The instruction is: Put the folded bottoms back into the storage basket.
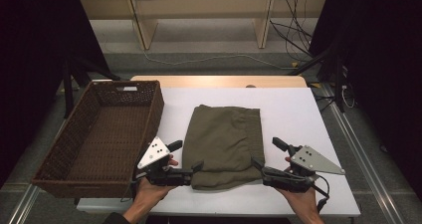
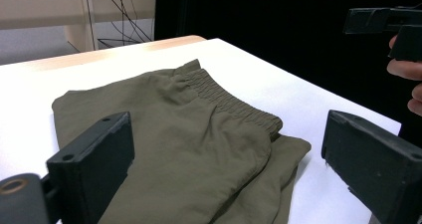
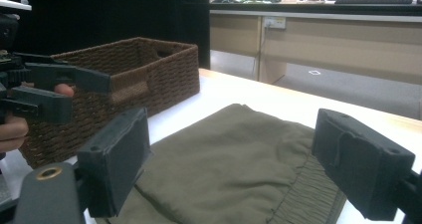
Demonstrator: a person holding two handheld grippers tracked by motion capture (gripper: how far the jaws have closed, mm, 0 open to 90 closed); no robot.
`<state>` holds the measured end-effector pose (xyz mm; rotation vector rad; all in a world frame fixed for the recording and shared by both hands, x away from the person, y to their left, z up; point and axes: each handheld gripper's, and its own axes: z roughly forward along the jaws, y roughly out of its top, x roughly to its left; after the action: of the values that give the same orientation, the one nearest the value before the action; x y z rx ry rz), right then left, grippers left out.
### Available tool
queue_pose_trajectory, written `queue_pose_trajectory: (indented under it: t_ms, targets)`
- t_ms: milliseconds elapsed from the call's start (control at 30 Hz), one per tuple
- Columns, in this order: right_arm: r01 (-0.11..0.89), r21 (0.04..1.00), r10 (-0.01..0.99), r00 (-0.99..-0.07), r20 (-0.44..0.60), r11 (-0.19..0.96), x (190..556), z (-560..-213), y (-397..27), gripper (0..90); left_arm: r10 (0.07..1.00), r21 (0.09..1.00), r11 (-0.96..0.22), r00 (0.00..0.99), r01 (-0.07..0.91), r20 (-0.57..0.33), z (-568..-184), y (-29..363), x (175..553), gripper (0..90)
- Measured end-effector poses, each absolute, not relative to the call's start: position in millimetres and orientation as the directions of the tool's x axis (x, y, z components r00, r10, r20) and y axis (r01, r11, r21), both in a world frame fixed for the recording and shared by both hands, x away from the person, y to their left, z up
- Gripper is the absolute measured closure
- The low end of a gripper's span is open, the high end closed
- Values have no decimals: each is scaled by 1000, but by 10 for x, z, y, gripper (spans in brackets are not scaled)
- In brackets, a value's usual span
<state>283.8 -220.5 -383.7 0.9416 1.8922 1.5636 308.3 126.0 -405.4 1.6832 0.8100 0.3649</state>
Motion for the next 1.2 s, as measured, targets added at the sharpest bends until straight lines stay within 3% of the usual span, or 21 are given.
queue_pose_trajectory:
  t_ms: [500, 767, 1033, 1200]
  targets:
    - [189, 974, 776, -630, 25, 122, 2841, -3829, -2199, 161, 692, 940, -88, 699, 331, -181, -4062, 1255, 3099, 64]
    - [193, 973, 781, -625, 21, 128, 2861, -3827, -2220, 162, 687, 924, -50, 685, 380, -244, -4077, 1257, 3132, 66]
    - [199, 972, 784, -621, 28, 124, 2880, -3837, -2234, 164, 719, 881, 6, 611, 472, -332, -4120, 1257, 3195, 72]
    - [208, 970, 782, -623, 32, 126, 2891, -3850, -2228, 164, 738, 801, 70, 509, 595, -442, -4198, 1264, 3279, 73]
